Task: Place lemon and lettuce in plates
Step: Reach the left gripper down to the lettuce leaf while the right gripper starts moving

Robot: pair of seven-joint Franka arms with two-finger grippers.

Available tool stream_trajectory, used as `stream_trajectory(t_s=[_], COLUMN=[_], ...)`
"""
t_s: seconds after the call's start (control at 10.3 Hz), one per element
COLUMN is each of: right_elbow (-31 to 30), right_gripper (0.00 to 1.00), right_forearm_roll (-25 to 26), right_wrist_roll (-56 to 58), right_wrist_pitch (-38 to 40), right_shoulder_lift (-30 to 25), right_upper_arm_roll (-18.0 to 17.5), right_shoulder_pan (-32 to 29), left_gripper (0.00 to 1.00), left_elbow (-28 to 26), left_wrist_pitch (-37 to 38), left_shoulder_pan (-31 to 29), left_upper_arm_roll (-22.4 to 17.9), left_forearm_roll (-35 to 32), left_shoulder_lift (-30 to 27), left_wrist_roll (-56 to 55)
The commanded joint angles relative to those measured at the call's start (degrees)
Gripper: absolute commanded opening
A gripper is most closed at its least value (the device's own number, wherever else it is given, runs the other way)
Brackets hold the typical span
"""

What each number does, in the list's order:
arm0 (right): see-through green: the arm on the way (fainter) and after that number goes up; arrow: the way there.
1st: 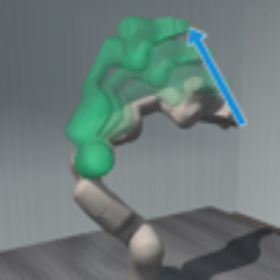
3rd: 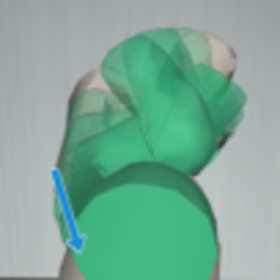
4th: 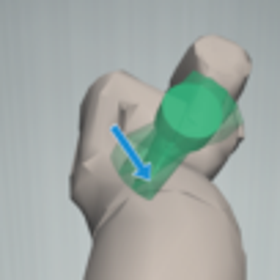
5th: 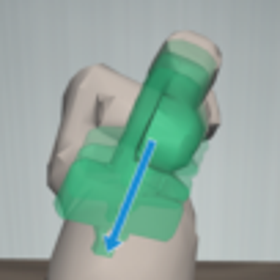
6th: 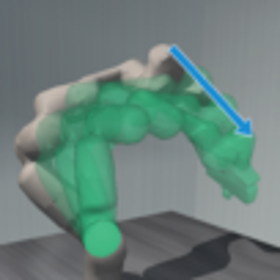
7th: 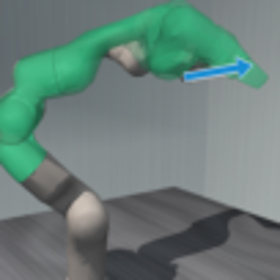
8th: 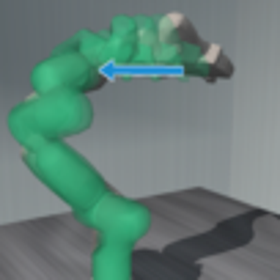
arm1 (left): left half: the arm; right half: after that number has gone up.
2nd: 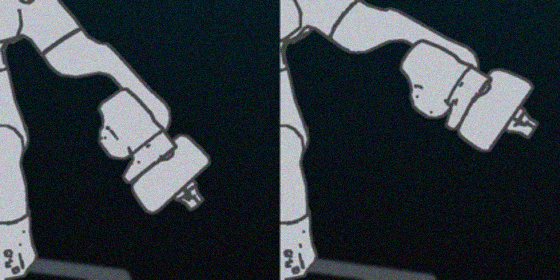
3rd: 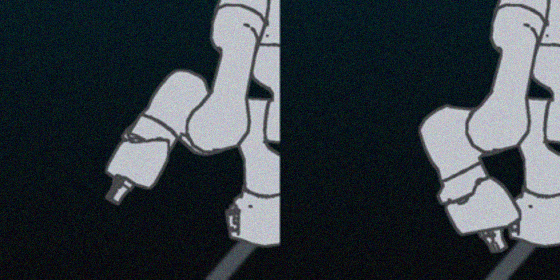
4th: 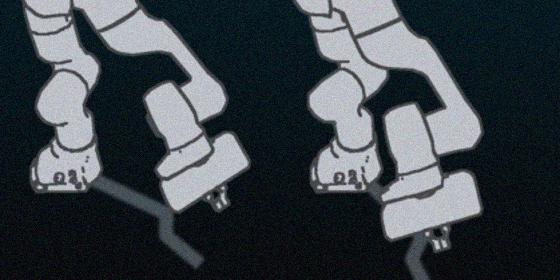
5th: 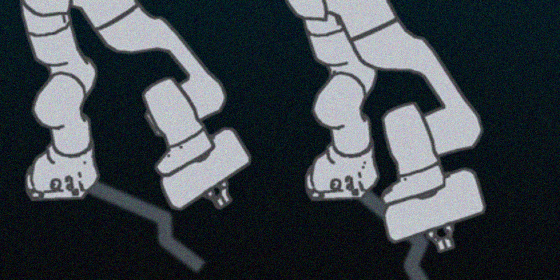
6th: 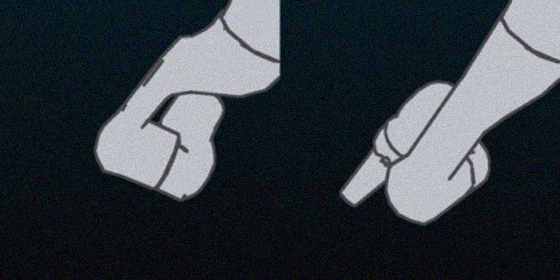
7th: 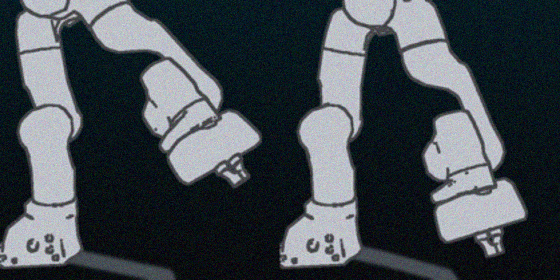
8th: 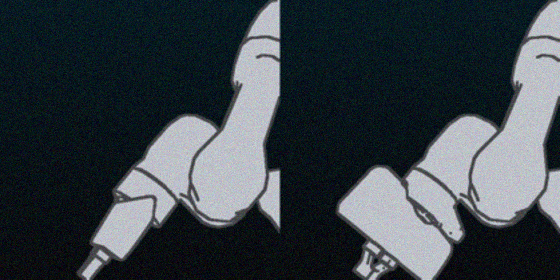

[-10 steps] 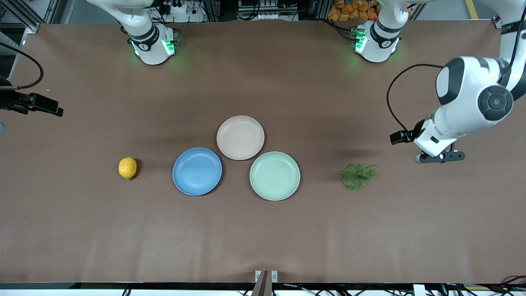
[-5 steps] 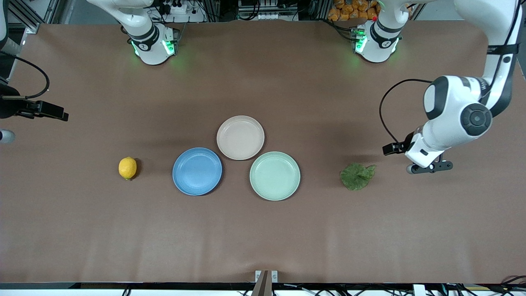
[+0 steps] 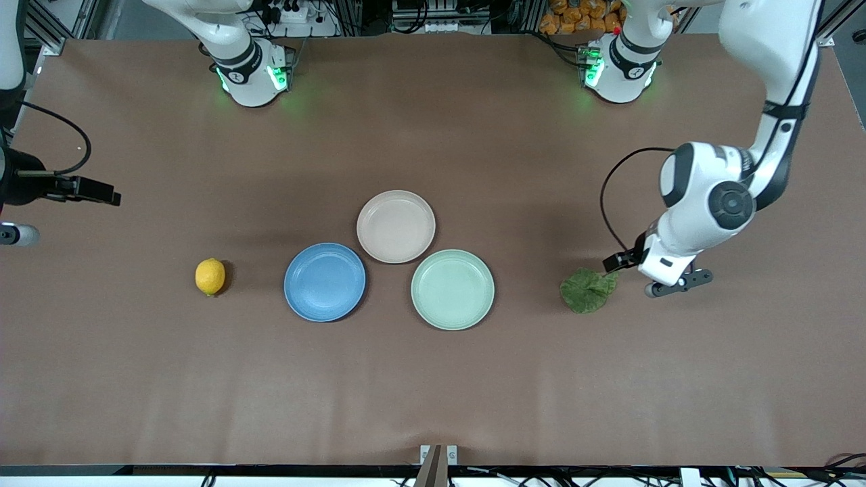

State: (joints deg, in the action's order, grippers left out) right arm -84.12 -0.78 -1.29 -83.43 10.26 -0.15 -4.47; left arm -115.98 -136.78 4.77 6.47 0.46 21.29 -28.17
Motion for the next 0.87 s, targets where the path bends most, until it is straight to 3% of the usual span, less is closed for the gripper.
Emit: stream_trajectory(t_s=[0.0, 0.29, 0.48, 0.78], right_elbow=[-1.9, -5.2, -8.9, -15.5], right_gripper=[1.00, 1.00, 1.00, 1.00], right_forearm_roll=[-0.5, -0.5, -0.5, -0.5], right_wrist_roll=[0.0, 0.0, 0.0, -0.1], right_wrist_pitch=[-2.1, -4.4, -8.7, -17.8], right_shoulder_lift=[0.0, 0.5, 1.2, 3.4], right_upper_arm_roll=[-0.6, -0.7, -0.8, -0.8], right_shoulder_pan=[-1.0, -0.5, 0.4, 1.7], left_gripper=[1.00, 1.00, 1.00, 1.00], left_elbow=[0.6, 3.8, 4.1, 6.2], left_wrist_pitch=[-3.4, -3.8, -3.8, -3.8], left_shoulder_pan=[1.8, 4.0, 4.4, 4.6], left_upper_arm_roll=[-0.3, -0.6, -0.7, -0.7], left_forearm_roll=[0.2, -0.6, -6.4, -7.8], left_shoulder_lift=[2.3, 6.4, 8.1, 11.0], left_wrist_roll=[-5.1, -10.9, -15.5, -19.4])
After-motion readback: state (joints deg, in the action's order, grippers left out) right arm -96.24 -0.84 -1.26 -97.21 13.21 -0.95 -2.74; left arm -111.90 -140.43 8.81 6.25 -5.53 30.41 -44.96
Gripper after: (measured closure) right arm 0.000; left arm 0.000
